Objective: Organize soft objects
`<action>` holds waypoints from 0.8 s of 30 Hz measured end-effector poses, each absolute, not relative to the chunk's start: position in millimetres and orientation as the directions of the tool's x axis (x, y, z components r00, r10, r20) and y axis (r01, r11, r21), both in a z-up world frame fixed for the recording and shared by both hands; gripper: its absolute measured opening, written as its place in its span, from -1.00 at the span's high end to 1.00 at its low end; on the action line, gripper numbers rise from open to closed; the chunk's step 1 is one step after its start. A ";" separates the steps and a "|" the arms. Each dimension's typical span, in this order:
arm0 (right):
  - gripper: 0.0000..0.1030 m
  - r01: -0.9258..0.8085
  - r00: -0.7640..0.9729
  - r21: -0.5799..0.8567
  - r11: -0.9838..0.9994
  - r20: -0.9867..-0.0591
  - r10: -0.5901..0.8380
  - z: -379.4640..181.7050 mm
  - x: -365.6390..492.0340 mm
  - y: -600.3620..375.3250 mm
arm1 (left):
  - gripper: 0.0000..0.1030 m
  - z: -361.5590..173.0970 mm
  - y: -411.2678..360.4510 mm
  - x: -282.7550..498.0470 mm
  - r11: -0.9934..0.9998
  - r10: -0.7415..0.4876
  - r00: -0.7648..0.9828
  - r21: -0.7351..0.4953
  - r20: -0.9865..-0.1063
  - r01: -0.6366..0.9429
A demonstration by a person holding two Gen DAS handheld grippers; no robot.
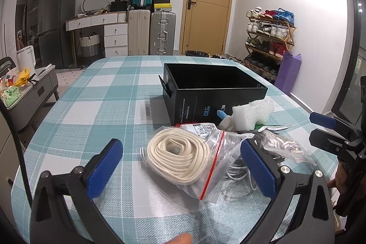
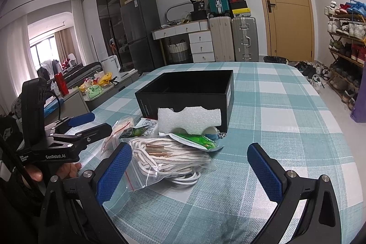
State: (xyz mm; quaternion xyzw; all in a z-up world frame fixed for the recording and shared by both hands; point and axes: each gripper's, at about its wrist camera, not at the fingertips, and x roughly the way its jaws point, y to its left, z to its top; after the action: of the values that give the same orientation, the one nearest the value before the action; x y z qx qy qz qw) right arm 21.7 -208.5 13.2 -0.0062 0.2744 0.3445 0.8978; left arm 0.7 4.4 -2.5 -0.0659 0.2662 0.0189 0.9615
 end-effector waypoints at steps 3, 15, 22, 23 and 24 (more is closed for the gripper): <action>-0.99 -0.619 0.611 0.179 0.765 -0.502 0.612 13.2 22.1 -208.5 | -1.00 -3.5 4.0 1.3 0.991 0.003 0.858 -0.115 -0.514 -0.072; -0.99 -0.599 0.622 0.186 0.779 -0.505 0.599 17.0 24.7 -212.0 | -1.00 -3.6 3.8 1.3 0.991 0.002 0.857 -0.115 -0.515 -0.071; -0.99 -0.590 0.626 0.180 0.787 -0.514 0.587 21.7 28.8 -211.7 | -1.00 -2.5 5.4 2.2 0.991 0.002 0.853 -0.116 -0.522 -0.073; -0.99 -0.590 0.625 0.181 0.787 -0.515 0.587 22.6 29.1 -211.8 | -1.00 -2.0 5.7 2.2 0.991 0.000 0.852 -0.114 -0.524 -0.070; -0.99 -0.589 0.624 0.182 0.787 -0.517 0.586 23.3 29.6 -211.5 | -1.00 -1.3 5.9 2.2 0.992 0.001 0.851 -0.109 -0.526 -0.069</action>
State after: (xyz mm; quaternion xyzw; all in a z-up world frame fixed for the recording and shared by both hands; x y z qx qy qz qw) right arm 29.6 -211.5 23.3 -0.0026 0.2857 0.3261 0.9011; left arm 2.2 5.9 -1.3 -0.0622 0.2726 0.0184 0.9599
